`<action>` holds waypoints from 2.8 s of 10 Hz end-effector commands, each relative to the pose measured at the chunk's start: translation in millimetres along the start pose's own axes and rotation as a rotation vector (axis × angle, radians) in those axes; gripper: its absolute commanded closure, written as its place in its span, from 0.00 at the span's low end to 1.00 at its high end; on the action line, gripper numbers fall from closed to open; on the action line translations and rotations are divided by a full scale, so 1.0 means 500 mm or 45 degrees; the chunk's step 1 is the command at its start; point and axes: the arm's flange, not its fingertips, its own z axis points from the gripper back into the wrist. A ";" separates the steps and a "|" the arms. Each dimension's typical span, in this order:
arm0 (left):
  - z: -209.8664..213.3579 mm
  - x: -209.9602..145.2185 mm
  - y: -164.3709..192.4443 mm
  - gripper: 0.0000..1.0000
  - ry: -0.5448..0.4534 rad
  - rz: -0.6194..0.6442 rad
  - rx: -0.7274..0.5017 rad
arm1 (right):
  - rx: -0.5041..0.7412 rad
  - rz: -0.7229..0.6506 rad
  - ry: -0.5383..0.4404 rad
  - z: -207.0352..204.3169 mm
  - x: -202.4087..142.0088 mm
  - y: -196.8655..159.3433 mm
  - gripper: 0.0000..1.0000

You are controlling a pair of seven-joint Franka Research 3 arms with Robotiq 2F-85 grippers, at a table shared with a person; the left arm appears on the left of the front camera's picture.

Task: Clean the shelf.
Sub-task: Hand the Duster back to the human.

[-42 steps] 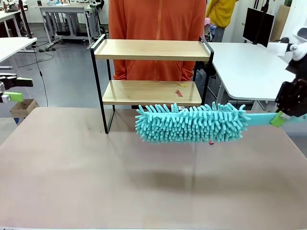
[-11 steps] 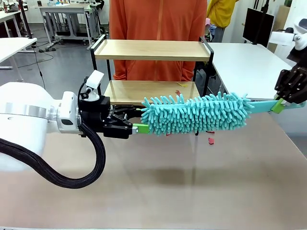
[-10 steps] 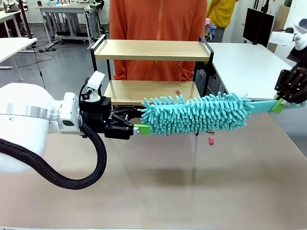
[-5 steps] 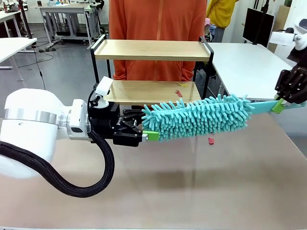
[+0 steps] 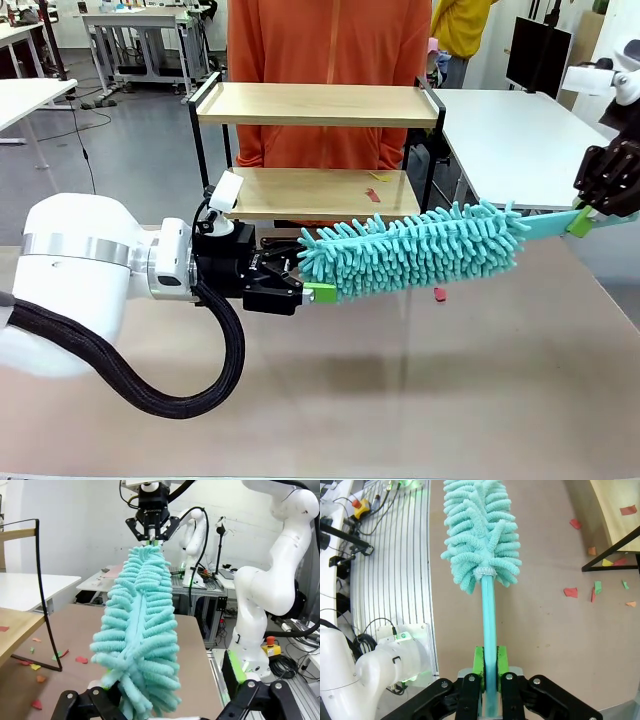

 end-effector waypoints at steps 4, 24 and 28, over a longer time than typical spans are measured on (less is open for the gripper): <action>0.018 -0.008 0.024 0.00 0.023 -0.037 0.159 | -0.001 0.010 -0.035 0.002 0.003 0.003 0.87; -0.036 -0.021 0.060 1.00 -0.162 0.212 0.114 | -0.001 0.010 -0.035 0.002 0.003 0.003 0.87; -0.025 -0.014 0.056 1.00 -0.177 0.205 0.095 | -0.001 0.010 -0.035 0.002 0.003 0.003 0.87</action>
